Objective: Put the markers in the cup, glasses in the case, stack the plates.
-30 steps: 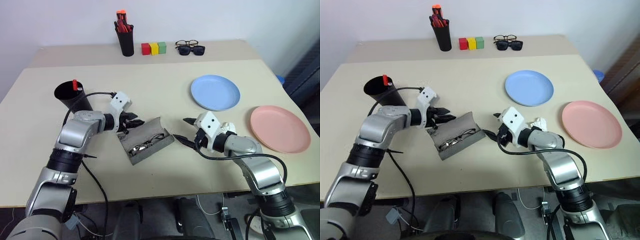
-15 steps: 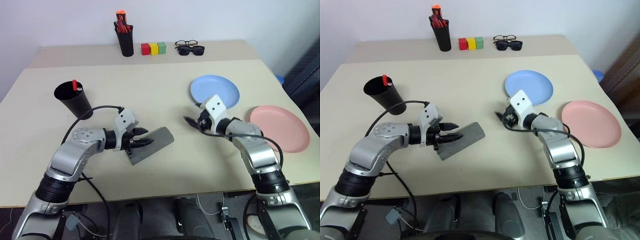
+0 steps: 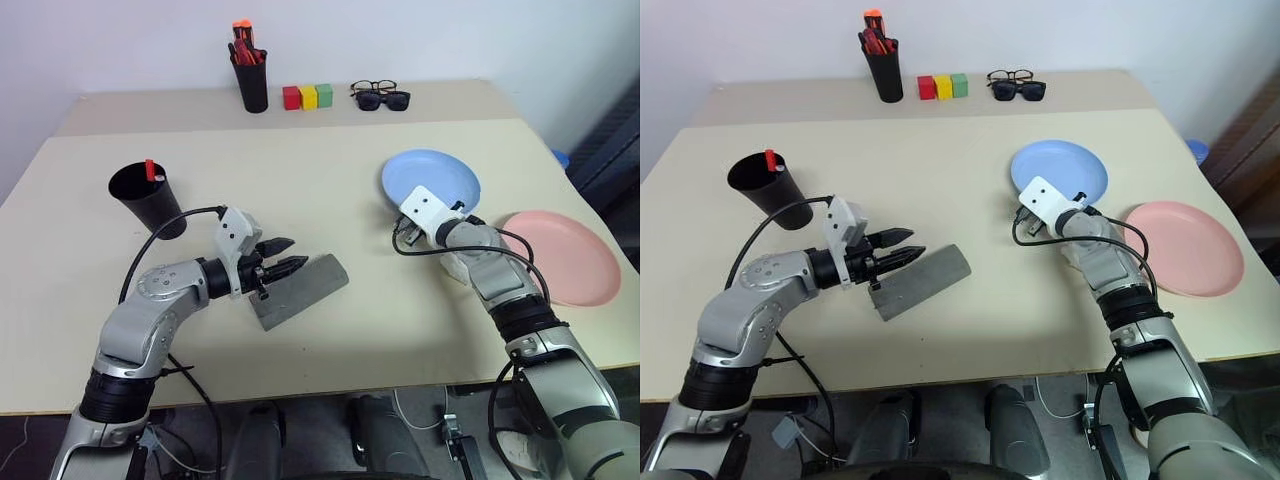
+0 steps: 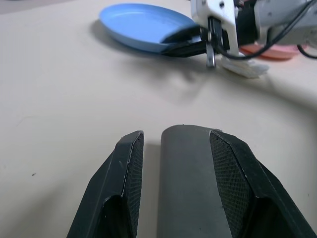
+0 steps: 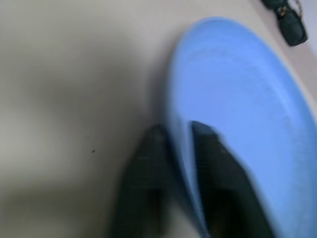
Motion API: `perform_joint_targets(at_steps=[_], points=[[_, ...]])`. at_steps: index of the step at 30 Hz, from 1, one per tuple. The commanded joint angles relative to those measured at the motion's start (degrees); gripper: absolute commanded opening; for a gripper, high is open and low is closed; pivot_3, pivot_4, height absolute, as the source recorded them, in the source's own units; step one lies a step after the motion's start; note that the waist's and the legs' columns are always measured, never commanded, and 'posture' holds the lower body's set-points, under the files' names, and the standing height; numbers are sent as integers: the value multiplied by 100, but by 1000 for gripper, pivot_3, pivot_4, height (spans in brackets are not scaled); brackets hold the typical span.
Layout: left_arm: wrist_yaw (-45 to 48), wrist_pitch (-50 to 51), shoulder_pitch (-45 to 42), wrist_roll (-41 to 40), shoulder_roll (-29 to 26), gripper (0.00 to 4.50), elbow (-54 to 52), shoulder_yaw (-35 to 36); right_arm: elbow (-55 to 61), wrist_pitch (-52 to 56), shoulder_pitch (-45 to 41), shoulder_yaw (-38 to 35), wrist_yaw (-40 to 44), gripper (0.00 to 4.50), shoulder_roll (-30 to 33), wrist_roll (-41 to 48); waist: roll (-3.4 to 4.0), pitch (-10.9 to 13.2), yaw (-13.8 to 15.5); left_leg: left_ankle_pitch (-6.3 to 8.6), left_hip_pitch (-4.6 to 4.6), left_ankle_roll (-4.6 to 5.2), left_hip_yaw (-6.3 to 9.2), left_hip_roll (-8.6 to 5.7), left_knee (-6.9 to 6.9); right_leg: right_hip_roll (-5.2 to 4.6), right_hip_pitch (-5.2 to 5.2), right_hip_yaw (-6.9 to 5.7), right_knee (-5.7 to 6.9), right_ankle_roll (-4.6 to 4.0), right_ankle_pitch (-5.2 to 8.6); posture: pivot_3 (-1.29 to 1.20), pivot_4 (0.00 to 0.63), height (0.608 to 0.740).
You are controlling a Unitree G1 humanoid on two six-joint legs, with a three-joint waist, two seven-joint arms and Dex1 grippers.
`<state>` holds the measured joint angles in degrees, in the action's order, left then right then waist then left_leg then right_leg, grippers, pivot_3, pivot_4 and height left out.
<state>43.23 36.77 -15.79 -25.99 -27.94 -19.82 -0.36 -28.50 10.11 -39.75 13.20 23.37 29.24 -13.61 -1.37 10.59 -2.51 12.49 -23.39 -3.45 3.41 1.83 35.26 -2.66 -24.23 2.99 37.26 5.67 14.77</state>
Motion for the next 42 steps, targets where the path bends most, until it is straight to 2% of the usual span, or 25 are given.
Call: perform_joint_targets(at_steps=[1, 7, 10, 14, 18, 21, 24, 27, 31, 37, 40, 42], points=[[-84, -98, 73, -124, 30, 2118, -314, 65, 292, -117, 0, -125, -96, 20, 67, -103, 0, 0, 1, 0, 0, 0, 1, 0, 0, 1, 0, 0, 1, 0, 0, 0, 150, 740], [-4, -312, -109, -99, 145, 2118, -101, -92, 1896, 41, 712, -584, -55, 20, 652, -186, 4, 2, 46, 0, -1, 0, 1, -1, 1, -1, 0, -1, -1, 0, 0, 0, 150, 740], [135, -402, -358, -100, 209, 2118, 267, -173, 3093, 584, 1475, -1114, 165, 20, 1099, -100, 6, 2, 109, 0, -3, 0, 0, -2, 2, -1, 0, -1, -2, 1, 1, 0, 150, 740], [427, -618, -724, -44, 373, 2118, 904, -373, 4556, 1368, 2898, -2112, 455, 20, 1533, -38, 7, 0, 184, 1, -3, 1, 1, -2, 2, 1, 3, -2, -6, 1, 1, 0, 150, 740], [711, -973, -1094, 138, 547, 2118, 1520, -624, 5573, 2155, 3939, -2842, 734, 20, 1499, 130, 13, -3, 155, 1, 1, 2, -1, -2, 6, 2, 10, -1, -8, 2, 2, 0, 150, 740], [886, -1162, -1305, 199, 678, 2118, 1827, -735, 5920, 2522, 4299, -3010, 795, 966, 1456, 172, 19, -6, 111, 1, 6, 2, -1, 0, 7, 8, 11, 2, -7, 1, 2, 0, 150, 740], [926, -1237, -1376, 245, 749, 2118, 1942, -795, 6074, 2627, 4290, -2962, 760, 2535, 1404, 218, 22, -8, 93, 1, 10, 2, -1, 0, 6, 8, 15, 3, -6, 1, 3, 0, 150, 740], [908, -1270, -1340, 276, 773, 2118, 1929, -781, 6187, 2841, 4004, -2785, 784, 4071, 972, 672, 22, -8, 90, 1, 9, 2, 0, 0, 6, 8, 15, 3, -7, 1, 4, 0, 150, 740], [775, -1205, -1116, 299, 673, 2118, 1691, -648, 5995, 3192, 3682, -2521, 718, 4071, 196, 1209, 25, -10, 95, 1, 9, 2, 3, 0, 6, 8, 17, 2, -6, 2, 3, 0, 150, 740], [544, -1039, -741, 200, 441, 2118, 1208, -442, 5035, 2809, 3550, -1933, 244, 4071, 289, 736, 25, -10, 161, 1, 7, 2, 1, -1, 6, 3, 17, 1, -7, 2, 4, 0, 150, 740], [473, -976, -648, 169, 400, 2118, 1066, -406, 4765, 2597, 3481, -1858, 52, 2781, 487, 504, 26, -10, 175, 1, 6, 2, -1, -3, 9, 0, 19, 1, -9, 2, 3, 0, 150, 740], [445, -940, -633, 159, 413, 2118, 1004, -412, 4722, 2508, 3467, -1851, 30, 1760, 554, 488, 26, -10, 171, 1, 6, 2, -1, -3, 9, 0, 19, 1, -10, 3, 4, 0, 150, 740]])
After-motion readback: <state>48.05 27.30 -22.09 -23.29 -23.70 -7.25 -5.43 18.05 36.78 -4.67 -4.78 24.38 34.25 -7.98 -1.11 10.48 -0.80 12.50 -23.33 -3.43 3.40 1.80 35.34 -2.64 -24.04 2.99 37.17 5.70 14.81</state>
